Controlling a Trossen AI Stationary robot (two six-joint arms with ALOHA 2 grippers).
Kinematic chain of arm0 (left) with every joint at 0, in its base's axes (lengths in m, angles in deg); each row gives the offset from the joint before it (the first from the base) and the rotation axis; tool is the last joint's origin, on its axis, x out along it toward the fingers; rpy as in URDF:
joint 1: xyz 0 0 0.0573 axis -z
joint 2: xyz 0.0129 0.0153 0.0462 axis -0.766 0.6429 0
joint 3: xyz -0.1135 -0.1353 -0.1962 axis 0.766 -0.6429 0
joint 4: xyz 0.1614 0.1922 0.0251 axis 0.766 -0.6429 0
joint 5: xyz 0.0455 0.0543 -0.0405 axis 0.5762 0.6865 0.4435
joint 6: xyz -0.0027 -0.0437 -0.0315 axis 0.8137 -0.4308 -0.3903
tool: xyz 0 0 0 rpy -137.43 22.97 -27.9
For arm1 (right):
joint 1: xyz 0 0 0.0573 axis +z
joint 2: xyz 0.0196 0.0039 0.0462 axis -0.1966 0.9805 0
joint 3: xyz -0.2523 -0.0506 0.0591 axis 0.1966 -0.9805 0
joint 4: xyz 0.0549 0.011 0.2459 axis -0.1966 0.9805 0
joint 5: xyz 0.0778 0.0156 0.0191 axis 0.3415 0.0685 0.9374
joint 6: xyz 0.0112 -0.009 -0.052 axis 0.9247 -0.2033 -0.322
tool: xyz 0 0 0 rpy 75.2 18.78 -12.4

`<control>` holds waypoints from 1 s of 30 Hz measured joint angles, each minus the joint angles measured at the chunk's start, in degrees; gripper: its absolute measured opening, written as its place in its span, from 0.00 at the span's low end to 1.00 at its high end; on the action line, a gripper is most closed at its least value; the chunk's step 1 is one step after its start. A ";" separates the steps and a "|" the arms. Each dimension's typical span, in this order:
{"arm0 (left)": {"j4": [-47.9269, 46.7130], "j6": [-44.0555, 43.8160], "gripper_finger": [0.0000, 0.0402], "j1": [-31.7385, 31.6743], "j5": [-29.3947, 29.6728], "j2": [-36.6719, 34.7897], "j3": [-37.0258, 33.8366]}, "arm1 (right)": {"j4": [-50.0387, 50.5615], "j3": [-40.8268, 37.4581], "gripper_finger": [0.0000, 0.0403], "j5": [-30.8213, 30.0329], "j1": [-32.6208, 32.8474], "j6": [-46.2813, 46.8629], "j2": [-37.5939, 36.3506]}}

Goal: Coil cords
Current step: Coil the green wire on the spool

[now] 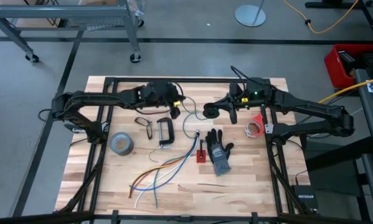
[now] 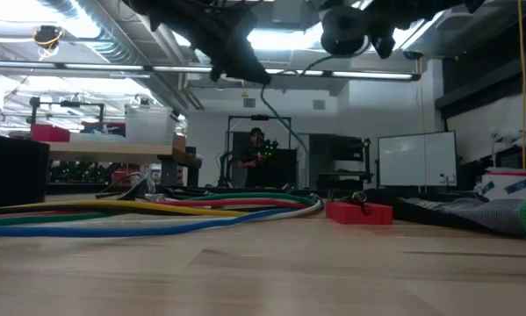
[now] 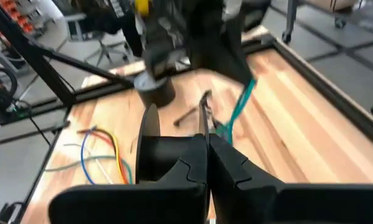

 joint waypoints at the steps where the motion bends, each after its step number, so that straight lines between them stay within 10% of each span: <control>1: 0.34 -0.60 0.00 -0.67 -0.01 -0.53 0.00 | 0.74 0.00 0.01 -0.03 0.00 0.00 0.00; 17: 11.86 -9.24 0.00 -5.51 -2.89 -1.09 0.02 | 7.12 0.00 0.01 -4.36 0.07 -0.07 6.25; 30: -1.48 -7.83 0.00 -5.91 -1.80 -1.09 0.02 | 4.63 -0.04 0.00 -3.12 0.05 0.01 8.03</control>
